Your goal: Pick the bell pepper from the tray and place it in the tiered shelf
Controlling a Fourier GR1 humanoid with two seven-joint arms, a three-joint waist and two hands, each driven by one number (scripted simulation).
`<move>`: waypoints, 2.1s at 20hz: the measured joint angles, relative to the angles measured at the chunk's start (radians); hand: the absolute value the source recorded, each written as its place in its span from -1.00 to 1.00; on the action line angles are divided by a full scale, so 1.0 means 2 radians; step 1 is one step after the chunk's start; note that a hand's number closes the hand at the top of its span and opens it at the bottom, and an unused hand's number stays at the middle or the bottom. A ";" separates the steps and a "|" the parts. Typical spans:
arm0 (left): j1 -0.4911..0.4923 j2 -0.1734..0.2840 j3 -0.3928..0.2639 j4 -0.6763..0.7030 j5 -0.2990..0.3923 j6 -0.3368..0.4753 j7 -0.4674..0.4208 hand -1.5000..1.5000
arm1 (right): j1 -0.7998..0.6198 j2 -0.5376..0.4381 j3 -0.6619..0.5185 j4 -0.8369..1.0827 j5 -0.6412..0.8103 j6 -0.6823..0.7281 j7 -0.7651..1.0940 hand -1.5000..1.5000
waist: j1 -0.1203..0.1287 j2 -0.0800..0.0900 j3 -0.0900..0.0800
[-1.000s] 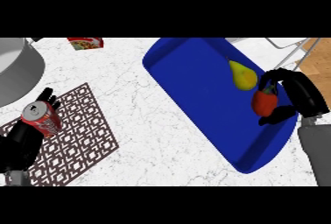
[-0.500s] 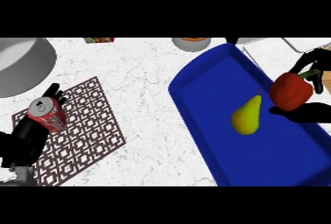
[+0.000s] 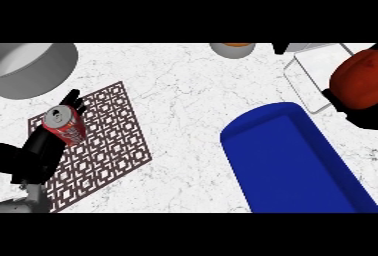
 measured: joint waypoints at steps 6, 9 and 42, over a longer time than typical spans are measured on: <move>-0.004 -0.002 -0.002 -0.001 -0.001 -0.003 0.004 0.00 | -0.074 0.067 -0.067 0.049 -0.116 -0.058 0.030 1.00 | 0.006 0.002 0.001; 0.004 -0.004 -0.003 -0.016 -0.001 -0.002 0.008 0.00 | -0.093 0.033 -0.067 0.078 -0.109 -0.050 0.021 1.00 | 0.004 0.003 -0.002; -0.010 -0.020 0.003 0.008 -0.016 -0.014 -0.005 0.00 | -0.234 -0.194 0.098 0.531 0.176 -0.041 -0.426 1.00 | 0.011 0.005 0.000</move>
